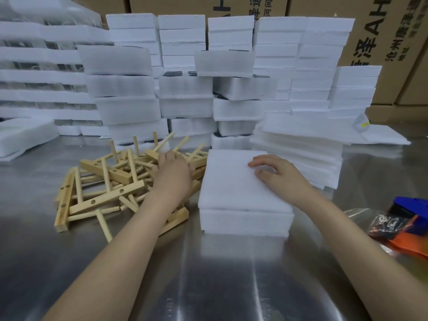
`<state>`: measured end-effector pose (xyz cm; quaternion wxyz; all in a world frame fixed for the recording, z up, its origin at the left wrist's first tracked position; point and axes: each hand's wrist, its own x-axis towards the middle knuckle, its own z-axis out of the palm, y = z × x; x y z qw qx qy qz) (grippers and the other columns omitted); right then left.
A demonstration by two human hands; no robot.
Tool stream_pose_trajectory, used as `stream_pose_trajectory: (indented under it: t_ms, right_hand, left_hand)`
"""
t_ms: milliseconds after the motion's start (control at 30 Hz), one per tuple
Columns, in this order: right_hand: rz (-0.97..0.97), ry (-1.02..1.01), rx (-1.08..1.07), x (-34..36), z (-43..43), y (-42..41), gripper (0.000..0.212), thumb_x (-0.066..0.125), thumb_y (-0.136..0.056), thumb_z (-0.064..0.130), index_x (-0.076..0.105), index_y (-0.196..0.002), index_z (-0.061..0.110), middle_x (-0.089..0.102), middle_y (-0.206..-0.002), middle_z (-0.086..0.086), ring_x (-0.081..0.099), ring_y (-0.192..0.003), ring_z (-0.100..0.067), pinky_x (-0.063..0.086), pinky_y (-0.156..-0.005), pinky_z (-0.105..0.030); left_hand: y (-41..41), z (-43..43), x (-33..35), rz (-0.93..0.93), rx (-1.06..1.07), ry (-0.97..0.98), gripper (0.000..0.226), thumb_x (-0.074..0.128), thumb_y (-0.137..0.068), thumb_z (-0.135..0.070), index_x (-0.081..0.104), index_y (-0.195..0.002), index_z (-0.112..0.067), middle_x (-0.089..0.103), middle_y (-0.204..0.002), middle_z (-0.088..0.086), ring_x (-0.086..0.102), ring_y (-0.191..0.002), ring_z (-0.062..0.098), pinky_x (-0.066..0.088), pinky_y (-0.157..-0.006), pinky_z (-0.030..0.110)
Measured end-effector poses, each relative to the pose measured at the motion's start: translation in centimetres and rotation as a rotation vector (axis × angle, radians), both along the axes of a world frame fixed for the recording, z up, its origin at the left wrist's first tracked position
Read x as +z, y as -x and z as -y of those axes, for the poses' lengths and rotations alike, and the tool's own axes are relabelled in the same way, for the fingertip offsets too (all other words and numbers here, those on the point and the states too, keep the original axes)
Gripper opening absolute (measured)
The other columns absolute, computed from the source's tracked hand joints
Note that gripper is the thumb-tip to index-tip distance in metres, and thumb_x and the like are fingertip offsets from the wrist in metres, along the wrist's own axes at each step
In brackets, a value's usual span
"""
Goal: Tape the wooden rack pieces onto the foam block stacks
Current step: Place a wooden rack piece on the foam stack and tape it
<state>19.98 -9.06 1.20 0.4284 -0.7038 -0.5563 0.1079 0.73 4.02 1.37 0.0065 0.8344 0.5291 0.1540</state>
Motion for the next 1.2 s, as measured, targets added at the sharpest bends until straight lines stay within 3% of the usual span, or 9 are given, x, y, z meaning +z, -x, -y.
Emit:
stream_pose_trajectory:
  t_ms: [167,300,400,467,633,767,833,967,1200]
  right_hand:
    - [-0.047,0.005,-0.022,-0.2,-0.2,-0.2,0.03,0.051,-0.095,0.008,0.062,-0.121,0.019,0.055,-0.127,0.007,0.047,-0.117,-0.007,0.03,-0.082,-0.006]
    - [-0.282,-0.136,-0.145,-0.3,-0.1,-0.1,0.042,0.033,-0.103,0.022,0.035,-0.144,0.028,0.066,-0.11,0.015,0.046,-0.113,-0.007,0.033,-0.081,-0.001]
    - [-0.434,-0.157,-0.193,0.0,-0.3,-0.4,0.034,0.031,-0.103,0.036,0.048,-0.132,0.031,0.069,-0.106,0.013,0.053,-0.115,-0.01,0.039,-0.099,-0.03]
    - [-0.447,-0.124,-0.171,0.3,-0.2,-0.3,0.026,0.042,-0.1,0.034,0.062,-0.116,0.03,0.068,-0.104,0.014,0.056,-0.112,-0.009,0.041,-0.096,-0.027]
    - [-0.24,-0.038,0.004,0.6,0.5,0.4,0.008,0.065,-0.088,0.039,0.07,-0.087,0.033,0.059,-0.115,0.015,0.052,-0.113,0.0,0.035,-0.081,-0.01]
    - [-0.173,0.026,0.131,1.0,1.2,0.6,0.036,0.073,-0.058,0.061,0.075,-0.082,0.033,0.041,-0.136,0.021,0.035,-0.128,0.011,0.027,-0.097,-0.013]
    - [-0.157,0.03,0.145,0.9,1.2,0.5,0.037,0.075,-0.054,0.059,0.076,-0.077,0.03,0.041,-0.14,0.019,0.037,-0.129,0.008,0.026,-0.104,-0.021]
    - [-0.148,0.06,0.2,0.8,1.1,-0.1,0.042,0.075,-0.051,0.062,0.076,-0.077,0.029,0.04,-0.143,0.017,0.034,-0.13,0.011,0.022,-0.109,-0.025]
    - [-0.163,0.1,0.231,0.9,1.3,-0.1,0.04,0.077,-0.049,0.062,0.076,-0.075,0.031,0.039,-0.143,0.017,0.033,-0.131,0.009,0.02,-0.106,-0.023]
  left_hand:
    - [0.8,1.5,2.1,0.501,-0.253,-0.36,0.029,0.04,-0.102,-0.027,0.055,-0.105,-0.003,0.044,-0.124,0.014,0.035,-0.12,0.027,0.032,-0.102,0.036]
    - [1.2,3.0,3.6,0.349,-0.7,-0.2,0.023,0.045,-0.097,-0.036,0.056,-0.095,-0.017,0.052,-0.112,-0.006,0.045,-0.103,0.01,0.043,-0.085,0.031]
    - [0.6,3.5,2.8,0.176,-0.79,-0.005,0.027,0.053,-0.093,-0.042,0.062,-0.111,-0.023,0.058,-0.109,-0.012,0.053,-0.1,0.006,0.045,-0.086,0.026]
    - [0.0,3.8,2.2,0.242,-0.828,0.1,0.032,0.06,-0.09,-0.043,0.064,-0.117,-0.027,0.056,-0.115,-0.018,0.048,-0.104,-0.004,0.041,-0.087,0.013]
    - [-1.2,3.6,1.4,0.839,-0.444,0.184,0.035,0.038,-0.103,-0.029,0.051,-0.136,-0.021,0.051,-0.135,-0.006,0.045,-0.112,-0.002,0.034,-0.089,0.01]
    - [-2.0,4.1,0.7,1.01,-0.229,0.662,0.026,0.039,-0.103,-0.022,0.058,-0.119,-0.02,0.056,-0.116,-0.006,0.054,-0.103,0.011,0.045,-0.083,0.019]
    - [-2.3,4.4,0.6,1.038,-0.232,0.753,0.024,0.04,-0.1,-0.012,0.059,-0.09,-0.022,0.061,-0.094,0.0,0.06,-0.078,0.013,0.05,-0.065,0.021]
    - [-2.2,4.1,0.0,1.039,-0.267,0.757,0.035,0.034,-0.096,0.002,0.057,-0.086,-0.022,0.064,-0.084,0.003,0.065,-0.054,0.004,0.046,-0.042,0.015]
    - [-2.2,4.0,-0.1,1.024,-0.284,0.803,0.04,0.031,-0.097,0.002,0.059,-0.087,-0.025,0.065,-0.084,0.0,0.064,-0.067,0.013,0.046,-0.041,0.016]
